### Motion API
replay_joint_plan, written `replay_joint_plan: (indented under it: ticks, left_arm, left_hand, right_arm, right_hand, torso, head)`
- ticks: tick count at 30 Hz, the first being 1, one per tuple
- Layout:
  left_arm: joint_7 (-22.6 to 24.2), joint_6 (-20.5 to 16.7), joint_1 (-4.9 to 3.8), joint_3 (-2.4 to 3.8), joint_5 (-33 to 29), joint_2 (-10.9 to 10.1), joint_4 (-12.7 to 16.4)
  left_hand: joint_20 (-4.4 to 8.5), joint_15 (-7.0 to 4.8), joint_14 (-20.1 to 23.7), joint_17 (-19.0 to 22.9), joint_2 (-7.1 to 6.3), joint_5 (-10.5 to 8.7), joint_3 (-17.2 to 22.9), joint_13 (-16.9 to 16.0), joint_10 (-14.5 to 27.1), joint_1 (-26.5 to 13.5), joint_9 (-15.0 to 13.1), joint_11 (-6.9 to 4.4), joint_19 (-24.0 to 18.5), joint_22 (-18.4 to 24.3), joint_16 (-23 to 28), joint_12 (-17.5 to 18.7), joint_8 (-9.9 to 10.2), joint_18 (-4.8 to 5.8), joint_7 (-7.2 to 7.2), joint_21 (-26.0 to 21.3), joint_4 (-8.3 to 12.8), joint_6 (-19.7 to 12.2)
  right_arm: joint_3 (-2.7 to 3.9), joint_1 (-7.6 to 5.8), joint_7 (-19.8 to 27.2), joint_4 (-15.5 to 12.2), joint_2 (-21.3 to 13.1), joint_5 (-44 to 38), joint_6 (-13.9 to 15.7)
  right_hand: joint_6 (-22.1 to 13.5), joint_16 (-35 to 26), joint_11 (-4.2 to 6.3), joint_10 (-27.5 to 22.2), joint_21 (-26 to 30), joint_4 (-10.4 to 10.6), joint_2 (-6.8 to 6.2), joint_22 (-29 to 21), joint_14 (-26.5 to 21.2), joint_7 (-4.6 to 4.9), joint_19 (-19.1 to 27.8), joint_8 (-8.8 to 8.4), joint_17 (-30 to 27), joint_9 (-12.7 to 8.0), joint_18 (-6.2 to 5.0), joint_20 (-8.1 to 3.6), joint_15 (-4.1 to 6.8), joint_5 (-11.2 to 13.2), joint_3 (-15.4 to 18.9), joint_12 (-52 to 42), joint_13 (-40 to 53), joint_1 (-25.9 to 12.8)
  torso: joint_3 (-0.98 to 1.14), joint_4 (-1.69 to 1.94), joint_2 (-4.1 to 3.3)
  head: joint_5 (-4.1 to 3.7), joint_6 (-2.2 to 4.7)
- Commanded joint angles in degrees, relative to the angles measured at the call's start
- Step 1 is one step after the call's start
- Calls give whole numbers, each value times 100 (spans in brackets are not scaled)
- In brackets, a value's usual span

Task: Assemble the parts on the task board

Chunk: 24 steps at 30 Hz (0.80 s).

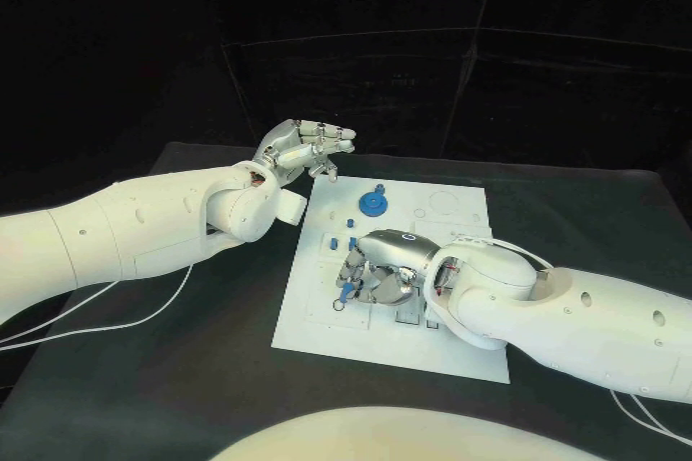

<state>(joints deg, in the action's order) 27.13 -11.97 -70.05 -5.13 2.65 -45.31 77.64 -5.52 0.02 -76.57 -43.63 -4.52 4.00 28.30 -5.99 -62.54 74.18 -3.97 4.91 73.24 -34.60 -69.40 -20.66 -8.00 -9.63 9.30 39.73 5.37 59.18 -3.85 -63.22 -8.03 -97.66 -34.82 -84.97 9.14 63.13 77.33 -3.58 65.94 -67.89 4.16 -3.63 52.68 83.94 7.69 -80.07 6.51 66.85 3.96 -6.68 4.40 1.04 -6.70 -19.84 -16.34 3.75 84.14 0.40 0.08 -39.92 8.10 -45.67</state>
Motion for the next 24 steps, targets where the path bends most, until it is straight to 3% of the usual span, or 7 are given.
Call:
replay_joint_plan:
  ticks: [1, 24]
  left_arm:
    - [25, 77, -7, 2, -4, 9, 3]
    - [19, 86, -7, 2, -4, 21, -12]
  left_hand:
    - [-10, 5, 48, 6, 35, -13, -27, -7, 44, -28, 7, 9, -28, 8, 34, -20, -38, -78, 21, -38, 6, -25]
    - [-10, 5, 48, 6, 35, -13, -27, -7, 44, -28, 7, 9, -28, 8, 34, -20, -38, -78, 21, -38, 6, -25]
  right_arm:
    - [-1, 9, -41, 38, 41, -163, -237]
    - [-2, 91, -24, 193, 250, -364, -105]
  right_hand:
    - [19, 21, 3, 27, -32, -6, -21, -1, 207, 13, -35, 19, -8, 5, 8, -3, 32, -40, -38, 25, 5, -35]
    - [14, 22, 3, 26, -33, -19, -26, 0, 206, 13, -32, 14, -9, 4, 8, -3, 31, -53, -71, 40, 4, -47]
  torso:
    - [0, 4, -2]
    - [3, -2, 2]
  head:
    - [7, -2]
    - [78, -59]
